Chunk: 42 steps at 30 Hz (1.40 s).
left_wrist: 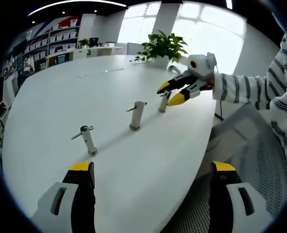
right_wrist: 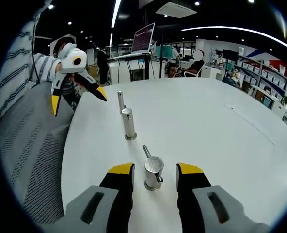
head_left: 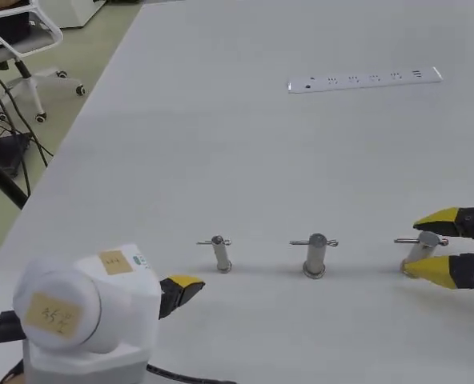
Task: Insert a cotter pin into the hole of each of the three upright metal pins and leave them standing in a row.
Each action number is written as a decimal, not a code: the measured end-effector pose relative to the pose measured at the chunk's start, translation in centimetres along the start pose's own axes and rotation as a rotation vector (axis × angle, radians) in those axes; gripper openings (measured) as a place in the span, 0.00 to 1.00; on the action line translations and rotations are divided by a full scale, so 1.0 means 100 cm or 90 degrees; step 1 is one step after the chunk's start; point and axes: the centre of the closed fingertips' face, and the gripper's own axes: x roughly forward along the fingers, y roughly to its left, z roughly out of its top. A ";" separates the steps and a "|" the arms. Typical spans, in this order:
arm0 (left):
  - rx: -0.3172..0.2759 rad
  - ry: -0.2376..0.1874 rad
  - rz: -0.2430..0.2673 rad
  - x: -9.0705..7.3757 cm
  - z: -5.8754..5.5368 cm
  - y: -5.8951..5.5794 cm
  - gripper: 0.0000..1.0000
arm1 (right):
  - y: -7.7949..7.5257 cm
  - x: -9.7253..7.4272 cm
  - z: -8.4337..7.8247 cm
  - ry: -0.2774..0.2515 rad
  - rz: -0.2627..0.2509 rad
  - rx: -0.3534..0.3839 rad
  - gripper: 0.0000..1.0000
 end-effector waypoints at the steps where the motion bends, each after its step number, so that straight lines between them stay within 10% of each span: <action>1: 0.001 -0.015 0.002 -0.001 0.004 0.001 0.98 | 0.000 -0.002 0.002 0.002 -0.006 0.008 0.33; 16: -0.036 -0.119 0.073 -0.011 0.030 0.023 0.93 | 0.002 -0.036 0.058 -0.092 -0.078 0.118 0.65; 42: -0.044 -0.109 0.116 -0.027 0.020 0.037 0.99 | 0.023 -0.060 0.014 -0.025 -0.121 0.246 0.93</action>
